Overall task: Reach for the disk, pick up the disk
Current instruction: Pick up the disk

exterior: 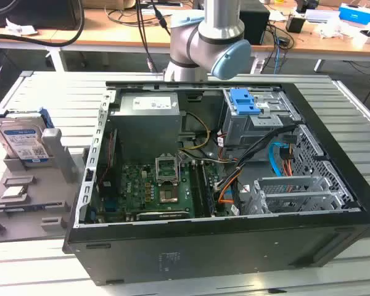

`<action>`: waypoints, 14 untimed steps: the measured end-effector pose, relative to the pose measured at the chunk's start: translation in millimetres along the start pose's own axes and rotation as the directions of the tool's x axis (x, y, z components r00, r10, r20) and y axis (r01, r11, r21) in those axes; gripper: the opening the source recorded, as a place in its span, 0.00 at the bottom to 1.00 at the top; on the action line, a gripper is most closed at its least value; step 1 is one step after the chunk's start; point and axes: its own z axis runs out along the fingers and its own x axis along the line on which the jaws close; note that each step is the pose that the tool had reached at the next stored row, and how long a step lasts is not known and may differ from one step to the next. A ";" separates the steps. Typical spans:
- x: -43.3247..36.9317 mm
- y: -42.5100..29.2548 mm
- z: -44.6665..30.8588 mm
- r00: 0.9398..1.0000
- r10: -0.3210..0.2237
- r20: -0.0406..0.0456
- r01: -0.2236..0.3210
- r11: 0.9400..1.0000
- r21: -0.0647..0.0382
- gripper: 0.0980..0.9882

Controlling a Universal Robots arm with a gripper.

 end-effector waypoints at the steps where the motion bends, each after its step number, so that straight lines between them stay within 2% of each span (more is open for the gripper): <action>1: 0.0 0.0 0.0 1.000 -0.003 0.000 0.003 1.000 0.000 0.01; 7: 0.0 0.1 -0.1 0.998 -0.056 -0.002 0.056 0.998 0.000 0.01; 14: 0.0 0.2 0.0 0.992 -0.122 -0.005 0.122 0.992 0.000 0.01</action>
